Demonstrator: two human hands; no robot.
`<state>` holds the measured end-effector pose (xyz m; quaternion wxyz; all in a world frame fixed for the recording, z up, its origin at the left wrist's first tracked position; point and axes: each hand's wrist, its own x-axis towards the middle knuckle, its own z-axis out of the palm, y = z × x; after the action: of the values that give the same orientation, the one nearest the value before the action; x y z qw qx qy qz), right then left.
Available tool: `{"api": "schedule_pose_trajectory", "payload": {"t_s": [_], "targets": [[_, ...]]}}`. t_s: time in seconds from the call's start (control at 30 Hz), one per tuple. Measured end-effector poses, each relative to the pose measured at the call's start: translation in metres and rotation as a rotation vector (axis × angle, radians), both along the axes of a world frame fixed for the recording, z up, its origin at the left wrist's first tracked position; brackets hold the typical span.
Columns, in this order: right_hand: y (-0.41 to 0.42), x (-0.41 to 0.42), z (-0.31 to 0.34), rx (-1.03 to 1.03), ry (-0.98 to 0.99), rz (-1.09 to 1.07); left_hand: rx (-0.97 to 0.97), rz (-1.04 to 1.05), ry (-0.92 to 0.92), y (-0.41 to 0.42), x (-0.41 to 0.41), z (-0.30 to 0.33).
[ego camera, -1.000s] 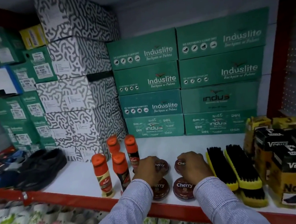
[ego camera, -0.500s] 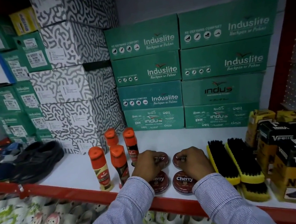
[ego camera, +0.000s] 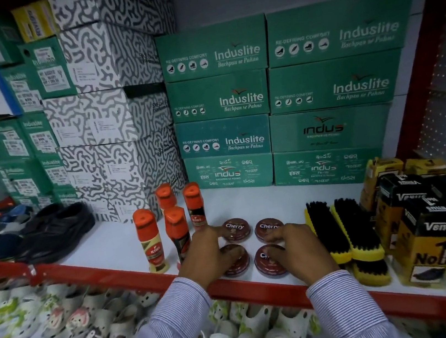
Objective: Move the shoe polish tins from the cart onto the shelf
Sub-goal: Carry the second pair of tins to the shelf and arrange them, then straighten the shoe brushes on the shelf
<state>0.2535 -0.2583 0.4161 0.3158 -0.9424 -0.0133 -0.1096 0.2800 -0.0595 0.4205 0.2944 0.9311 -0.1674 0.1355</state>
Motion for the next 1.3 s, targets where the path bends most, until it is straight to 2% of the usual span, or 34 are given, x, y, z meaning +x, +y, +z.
{"api": "schedule_pose_trajectory", "payload": {"t_s": [0.13, 0.3, 0.7, 0.77, 0.93, 1.07, 1.17, 1.3], "targets": [[0.006, -0.018, 0.002, -0.013, 0.073, 0.05, -0.009, -0.009, 0.097, 0.002, -0.017, -0.006], [0.012, -0.026, 0.008, -0.027, 0.033, 0.061, -0.11, -0.011, 0.126, -0.001, -0.024, -0.008], [0.016, -0.033, 0.013, -0.029, 0.042, 0.051, -0.097, -0.012, 0.166, 0.003, -0.022, -0.009], [0.014, -0.038, 0.017, -0.019, 0.007, 0.042, -0.057, -0.005, 0.144, 0.003, -0.023, -0.006], [-0.015, -0.062, 0.038, -0.008, -0.221, -0.02, -0.002, -0.071, -0.071, -0.015, -0.029, 0.006], [-0.058, -0.076, 0.054, -0.062, -0.329, -0.13, -0.031, -0.2, -0.063, -0.058, -0.039, 0.015], [-0.083, -0.076, 0.049, -0.153, -0.217, -0.173, 0.009, -0.299, -0.028, -0.099, -0.042, 0.016], [-0.091, -0.07, 0.029, -0.227, -0.073, -0.125, 0.072, -0.367, 0.009, -0.13, -0.041, 0.015]]}}
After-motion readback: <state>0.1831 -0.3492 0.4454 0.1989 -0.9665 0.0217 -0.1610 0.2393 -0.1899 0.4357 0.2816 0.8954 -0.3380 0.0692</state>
